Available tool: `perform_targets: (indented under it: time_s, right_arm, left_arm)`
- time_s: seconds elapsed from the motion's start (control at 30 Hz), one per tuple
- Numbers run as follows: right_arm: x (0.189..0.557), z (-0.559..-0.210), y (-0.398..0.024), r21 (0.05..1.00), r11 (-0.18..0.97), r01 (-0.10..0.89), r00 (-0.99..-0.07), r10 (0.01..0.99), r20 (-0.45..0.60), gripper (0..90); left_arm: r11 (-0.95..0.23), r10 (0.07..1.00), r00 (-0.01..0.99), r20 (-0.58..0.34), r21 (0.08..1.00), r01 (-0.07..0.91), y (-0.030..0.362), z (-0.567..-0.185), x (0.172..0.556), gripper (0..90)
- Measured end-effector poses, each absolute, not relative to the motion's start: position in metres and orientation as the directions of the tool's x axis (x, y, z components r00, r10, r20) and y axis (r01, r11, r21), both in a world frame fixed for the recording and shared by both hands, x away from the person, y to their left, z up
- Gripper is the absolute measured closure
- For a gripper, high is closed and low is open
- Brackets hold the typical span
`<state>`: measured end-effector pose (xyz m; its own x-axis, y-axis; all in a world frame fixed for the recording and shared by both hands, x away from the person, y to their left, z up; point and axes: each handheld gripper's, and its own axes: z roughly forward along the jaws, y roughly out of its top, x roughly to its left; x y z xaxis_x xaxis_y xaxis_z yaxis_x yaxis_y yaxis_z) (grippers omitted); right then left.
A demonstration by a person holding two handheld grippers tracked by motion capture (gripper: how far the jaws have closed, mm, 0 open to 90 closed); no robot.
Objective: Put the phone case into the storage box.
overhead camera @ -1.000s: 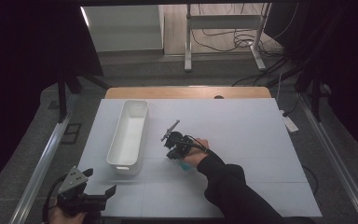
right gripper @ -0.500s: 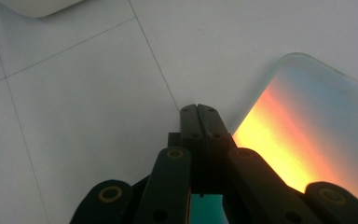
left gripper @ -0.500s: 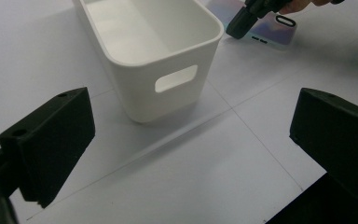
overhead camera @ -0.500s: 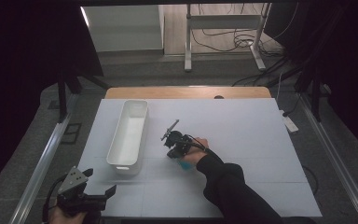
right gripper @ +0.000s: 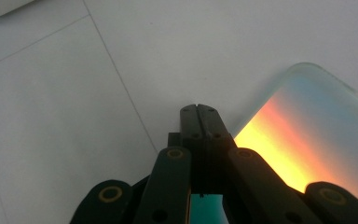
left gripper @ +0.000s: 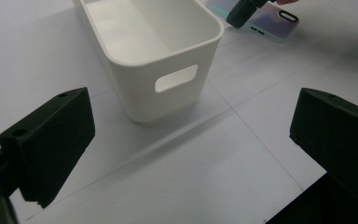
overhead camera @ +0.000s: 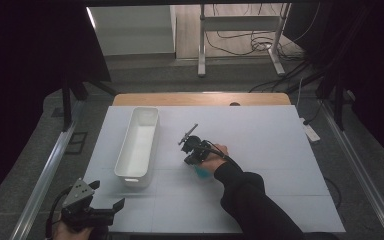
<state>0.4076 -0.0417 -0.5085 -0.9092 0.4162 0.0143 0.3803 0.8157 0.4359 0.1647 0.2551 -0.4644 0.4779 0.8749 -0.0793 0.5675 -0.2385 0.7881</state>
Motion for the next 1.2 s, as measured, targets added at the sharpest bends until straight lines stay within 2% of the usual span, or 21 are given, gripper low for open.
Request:
perform_targets:
  time_s: [1.2]
  right_arm:
    - [0.444, -0.507, -0.087, 0.434, 0.747, 0.504, -0.822, 0.568, -0.022, 88.9]
  left_arm:
    - [-0.243, 0.876, 0.477, -0.075, 0.786, 0.569, 0.255, -0.464, 0.165, 0.6]
